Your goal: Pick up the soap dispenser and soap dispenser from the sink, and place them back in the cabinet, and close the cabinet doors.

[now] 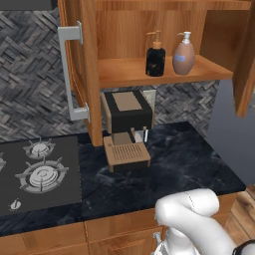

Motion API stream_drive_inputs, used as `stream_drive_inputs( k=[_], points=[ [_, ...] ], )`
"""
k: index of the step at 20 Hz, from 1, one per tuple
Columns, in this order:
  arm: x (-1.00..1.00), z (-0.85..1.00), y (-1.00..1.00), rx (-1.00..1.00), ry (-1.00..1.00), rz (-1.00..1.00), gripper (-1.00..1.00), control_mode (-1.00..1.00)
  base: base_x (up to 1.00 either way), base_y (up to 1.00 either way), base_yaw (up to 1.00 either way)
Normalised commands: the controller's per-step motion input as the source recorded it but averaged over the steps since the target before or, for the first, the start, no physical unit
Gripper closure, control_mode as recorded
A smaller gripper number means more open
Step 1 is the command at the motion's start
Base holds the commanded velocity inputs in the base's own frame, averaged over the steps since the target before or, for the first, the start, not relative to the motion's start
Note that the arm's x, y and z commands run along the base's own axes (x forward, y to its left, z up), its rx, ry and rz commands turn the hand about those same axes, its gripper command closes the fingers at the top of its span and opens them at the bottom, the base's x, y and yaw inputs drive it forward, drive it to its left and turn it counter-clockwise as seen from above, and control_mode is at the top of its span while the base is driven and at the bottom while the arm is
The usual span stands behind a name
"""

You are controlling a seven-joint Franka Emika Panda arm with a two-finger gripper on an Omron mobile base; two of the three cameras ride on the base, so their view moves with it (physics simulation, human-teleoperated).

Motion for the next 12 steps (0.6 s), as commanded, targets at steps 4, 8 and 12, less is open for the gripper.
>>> stream_drive_inputs(
  k=[4, 8, 12],
  points=[
    [0.48, 0.0, 0.56, 0.0, 0.0, 0.0, -1.0, -1.0, 0.0, 0.0, 0.0],
    [0.47, 0.0, 0.44, 0.0, 0.0, -0.01, -1.0, -1.0, 0.0, 0.0, 0.0],
    [0.47, 0.0, 0.38, 0.0, -0.02, -0.05, -1.0, -1.0, 0.0, 0.0, 0.0]
  ],
)
